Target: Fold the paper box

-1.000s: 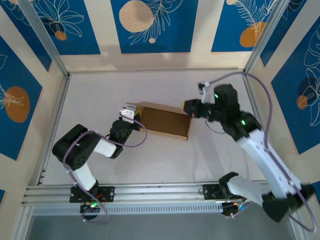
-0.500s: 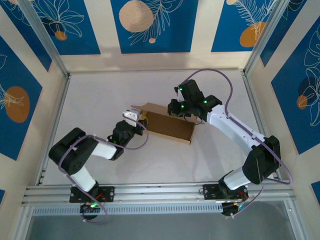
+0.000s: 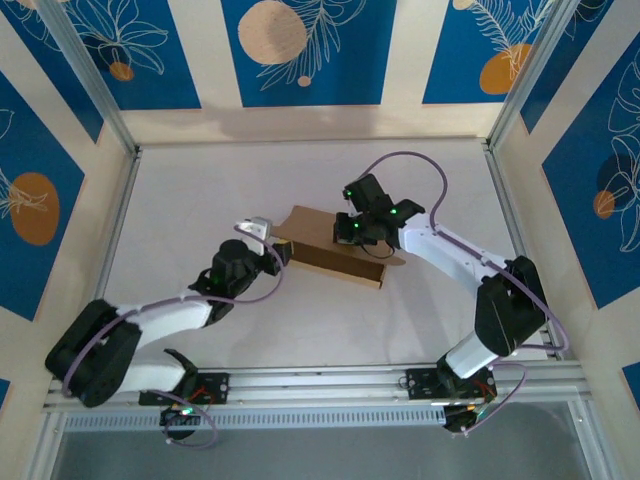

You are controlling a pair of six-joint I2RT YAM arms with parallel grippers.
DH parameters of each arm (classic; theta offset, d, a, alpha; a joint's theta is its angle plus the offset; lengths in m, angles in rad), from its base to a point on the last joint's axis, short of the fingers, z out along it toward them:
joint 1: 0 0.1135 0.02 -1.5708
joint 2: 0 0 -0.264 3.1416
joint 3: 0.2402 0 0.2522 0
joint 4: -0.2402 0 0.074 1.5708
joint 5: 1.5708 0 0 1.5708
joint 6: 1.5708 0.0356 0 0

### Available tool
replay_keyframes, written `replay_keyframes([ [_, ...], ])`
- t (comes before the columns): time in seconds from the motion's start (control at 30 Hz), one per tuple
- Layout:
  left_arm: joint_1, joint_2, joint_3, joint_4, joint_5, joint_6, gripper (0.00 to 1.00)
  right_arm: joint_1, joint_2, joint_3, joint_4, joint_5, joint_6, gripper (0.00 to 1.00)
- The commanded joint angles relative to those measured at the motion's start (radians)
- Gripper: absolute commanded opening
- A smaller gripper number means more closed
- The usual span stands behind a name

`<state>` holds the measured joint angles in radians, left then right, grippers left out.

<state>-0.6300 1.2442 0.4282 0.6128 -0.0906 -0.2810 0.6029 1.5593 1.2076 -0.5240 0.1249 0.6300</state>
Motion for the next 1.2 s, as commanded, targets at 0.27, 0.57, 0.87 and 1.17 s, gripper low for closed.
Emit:
replay_keyframes([
  [0.27,-0.011,-0.307,0.119,-0.597,0.101,0.018,0.58,-0.012,0.018,-0.011,0.019,0.001,-0.04,0.0],
  [0.57,0.142,-0.024,0.517,-0.785,0.247,0.039,0.64,-0.071,-0.08,-0.063,-0.011,-0.043,-0.058,0.02],
  [0.87,0.263,0.426,0.855,-0.877,0.502,0.024,0.67,-0.234,-0.216,-0.148,-0.082,-0.095,0.011,0.46],
  [1.17,0.302,0.58,0.87,-0.863,0.572,0.025,0.75,-0.397,-0.229,-0.239,-0.09,-0.243,0.108,0.85],
])
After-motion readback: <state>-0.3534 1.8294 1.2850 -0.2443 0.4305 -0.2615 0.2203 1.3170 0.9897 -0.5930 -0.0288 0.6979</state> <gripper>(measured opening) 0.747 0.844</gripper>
